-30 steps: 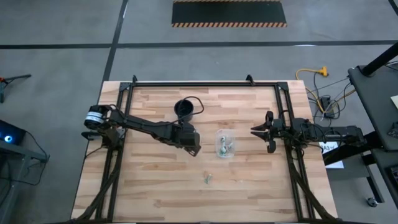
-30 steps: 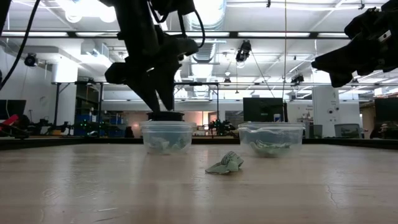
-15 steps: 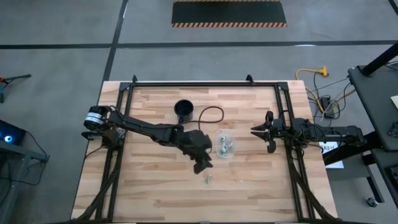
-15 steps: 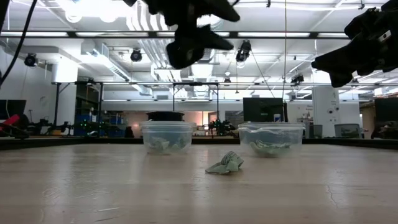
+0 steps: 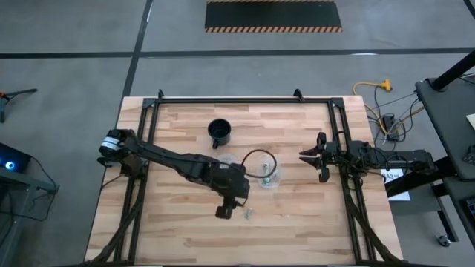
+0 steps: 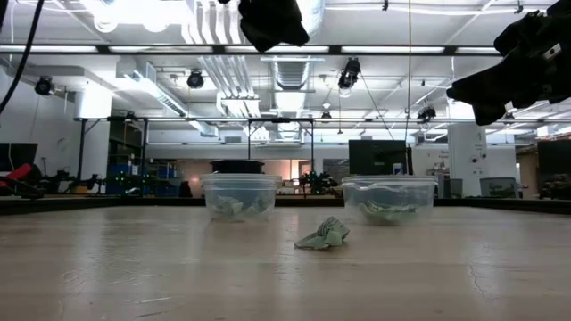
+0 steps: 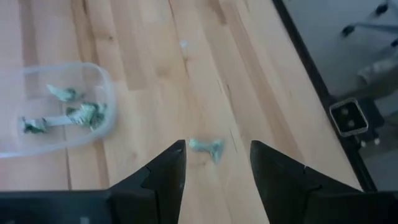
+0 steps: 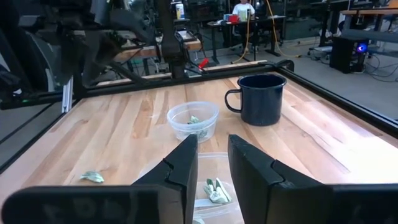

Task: Pick and place Stevia / Truvia into bins
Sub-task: Put the stevia packet into the round transparent container

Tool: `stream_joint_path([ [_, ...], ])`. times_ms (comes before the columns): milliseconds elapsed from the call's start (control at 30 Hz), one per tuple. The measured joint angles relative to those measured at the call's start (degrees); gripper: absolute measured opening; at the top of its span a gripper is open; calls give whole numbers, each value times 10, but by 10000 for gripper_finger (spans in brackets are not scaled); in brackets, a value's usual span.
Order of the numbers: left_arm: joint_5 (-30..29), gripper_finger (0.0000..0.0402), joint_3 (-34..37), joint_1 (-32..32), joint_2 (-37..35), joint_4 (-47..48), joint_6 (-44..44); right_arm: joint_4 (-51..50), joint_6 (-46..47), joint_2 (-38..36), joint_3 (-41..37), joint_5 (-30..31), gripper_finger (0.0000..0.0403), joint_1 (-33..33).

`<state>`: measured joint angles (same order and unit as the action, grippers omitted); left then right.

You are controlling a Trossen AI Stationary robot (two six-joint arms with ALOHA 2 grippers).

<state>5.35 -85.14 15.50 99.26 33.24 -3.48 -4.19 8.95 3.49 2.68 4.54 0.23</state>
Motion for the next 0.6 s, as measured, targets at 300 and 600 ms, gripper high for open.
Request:
stream_joint_path([
  [300,8,162,-65,1,55,86,22,0,0,0,0,0,73,0],
  [600,19,162,-101,1,102,93,27,0,0,0,0,0,71,0],
])
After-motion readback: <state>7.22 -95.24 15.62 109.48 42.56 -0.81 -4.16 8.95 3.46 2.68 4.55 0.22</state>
